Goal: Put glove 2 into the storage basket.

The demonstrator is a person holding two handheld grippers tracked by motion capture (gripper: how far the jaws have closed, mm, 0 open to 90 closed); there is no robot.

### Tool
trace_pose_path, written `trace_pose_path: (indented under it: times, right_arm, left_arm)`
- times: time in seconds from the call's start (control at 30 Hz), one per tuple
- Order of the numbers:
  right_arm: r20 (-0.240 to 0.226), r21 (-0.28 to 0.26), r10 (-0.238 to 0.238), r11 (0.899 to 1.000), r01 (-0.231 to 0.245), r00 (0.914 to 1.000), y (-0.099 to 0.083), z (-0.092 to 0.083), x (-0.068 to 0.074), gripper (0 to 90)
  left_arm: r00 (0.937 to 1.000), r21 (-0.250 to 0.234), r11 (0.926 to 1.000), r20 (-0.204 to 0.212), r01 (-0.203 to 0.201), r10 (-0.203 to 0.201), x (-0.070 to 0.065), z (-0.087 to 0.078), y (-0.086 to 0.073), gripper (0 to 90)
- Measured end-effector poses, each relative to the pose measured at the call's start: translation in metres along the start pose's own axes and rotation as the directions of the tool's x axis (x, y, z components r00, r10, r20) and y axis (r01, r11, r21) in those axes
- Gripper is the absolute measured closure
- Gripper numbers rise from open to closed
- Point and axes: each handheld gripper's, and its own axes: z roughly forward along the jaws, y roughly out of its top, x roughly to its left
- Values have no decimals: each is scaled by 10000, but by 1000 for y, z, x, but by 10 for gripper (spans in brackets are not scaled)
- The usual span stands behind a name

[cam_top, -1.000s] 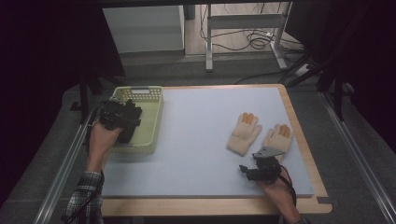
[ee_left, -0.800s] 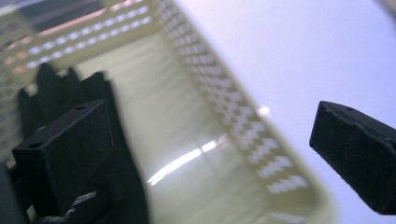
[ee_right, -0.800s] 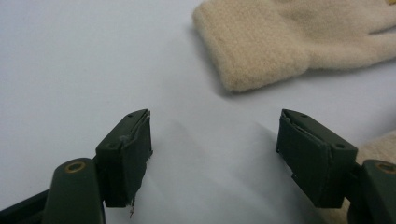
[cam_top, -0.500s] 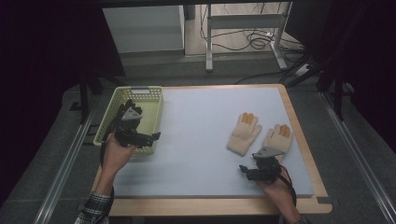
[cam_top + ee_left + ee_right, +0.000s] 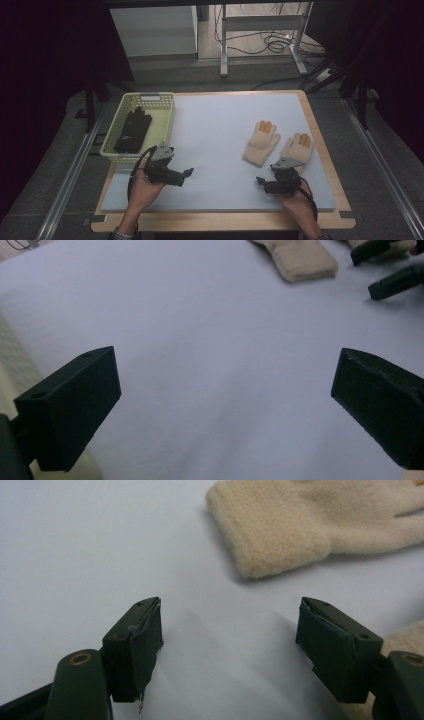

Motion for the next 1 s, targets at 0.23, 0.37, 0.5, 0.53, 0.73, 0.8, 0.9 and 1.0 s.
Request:
trace_pose_path:
  times: [0.23,0.37,0.5,0.53,0.73,0.8,0.9,1.0]
  right_arm:
    - [7,0,-16,10000,16,10000,0,0,0,259]
    - [11,-6,-10,10000,10,10000,0,0,0,259]
    - [3,15,-12,10000,12,10000,0,0,0,259]
    - [3,16,-11,10000,11,10000,0,0,0,259]
    - [-16,10,16,10000,-16,10000,0,0,0,260]
    - [-10,10,8,10000,-8,10000,0,0,0,260]
    - [-48,14,28,10000,-28,10000,0,0,0,264]
    - [-36,2,150,9999,-150,9999,1,0,0,284]
  left_arm:
    - [10000,801,9968,-52,75,-71,-8,23,-26,1]
    - [9995,1238,9923,-309,97,-59,-7,31,-36,1]
    - [9983,1757,9845,-572,5,97,-7,39,-43,1]
    - [9986,1789,9838,-526,69,26,-6,42,-46,2]
    - [9984,1733,9833,-213,556,-527,-1,43,-48,11]
    - [9984,1725,9834,-209,562,-534,-1,43,-48,11]
    - [9984,1718,9836,-217,553,-523,-1,43,-48,12]
    - [9984,1716,9836,-216,553,-524,-1,43,-48,12]
